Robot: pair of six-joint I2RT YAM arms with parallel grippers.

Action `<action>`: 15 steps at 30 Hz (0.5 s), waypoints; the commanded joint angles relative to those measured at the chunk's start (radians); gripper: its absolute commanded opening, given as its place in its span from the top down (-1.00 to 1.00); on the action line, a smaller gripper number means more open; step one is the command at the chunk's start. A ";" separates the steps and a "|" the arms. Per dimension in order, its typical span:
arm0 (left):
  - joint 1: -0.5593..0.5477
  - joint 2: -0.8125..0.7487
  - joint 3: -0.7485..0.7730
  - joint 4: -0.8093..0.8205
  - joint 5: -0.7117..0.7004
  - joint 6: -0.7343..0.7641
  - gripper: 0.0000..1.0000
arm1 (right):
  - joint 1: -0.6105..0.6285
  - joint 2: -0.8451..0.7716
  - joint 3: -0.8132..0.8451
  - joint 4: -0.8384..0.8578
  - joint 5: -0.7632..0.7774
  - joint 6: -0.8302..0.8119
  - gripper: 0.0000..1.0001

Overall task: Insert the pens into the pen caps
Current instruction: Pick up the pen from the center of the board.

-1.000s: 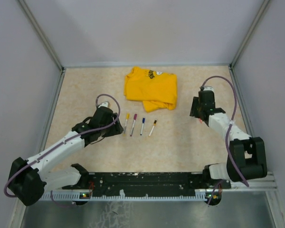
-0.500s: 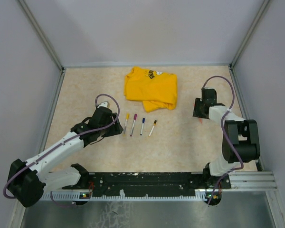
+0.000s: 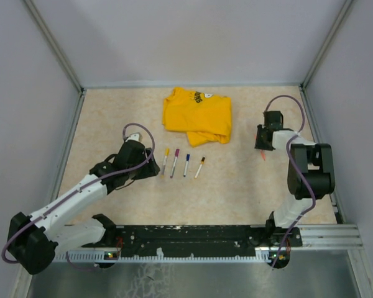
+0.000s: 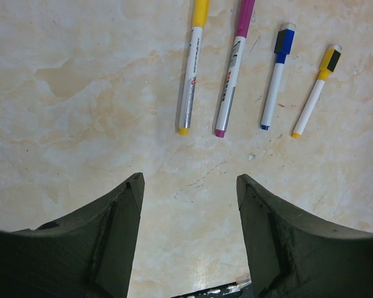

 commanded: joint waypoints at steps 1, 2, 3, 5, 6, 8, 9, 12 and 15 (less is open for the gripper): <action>0.006 -0.029 0.002 -0.006 -0.012 -0.007 -0.34 | -0.004 0.027 0.033 -0.010 -0.019 -0.004 0.45; 0.006 -0.030 0.000 -0.007 -0.011 -0.007 -0.35 | -0.004 0.029 0.031 -0.012 -0.023 -0.003 0.48; 0.006 -0.029 0.001 -0.006 -0.011 -0.006 -0.35 | -0.004 0.029 0.028 -0.014 -0.023 -0.005 0.53; 0.006 -0.027 0.000 -0.007 -0.010 -0.002 -0.35 | -0.004 0.024 0.024 -0.020 -0.024 -0.004 0.62; 0.006 -0.025 0.001 -0.006 -0.011 -0.001 -0.35 | -0.004 0.017 0.022 -0.021 -0.022 -0.005 0.66; 0.006 -0.025 0.000 -0.004 -0.012 0.003 -0.35 | -0.004 -0.009 0.014 -0.023 -0.016 -0.004 0.74; 0.006 -0.026 0.000 -0.001 -0.011 0.003 -0.35 | -0.003 -0.026 0.011 -0.022 -0.012 -0.004 0.77; 0.006 -0.038 -0.004 0.016 0.002 0.009 -0.35 | -0.004 -0.109 -0.004 -0.023 -0.005 0.004 0.83; 0.006 -0.075 -0.018 0.063 0.031 0.024 -0.35 | 0.007 -0.202 -0.037 -0.010 -0.012 0.011 0.84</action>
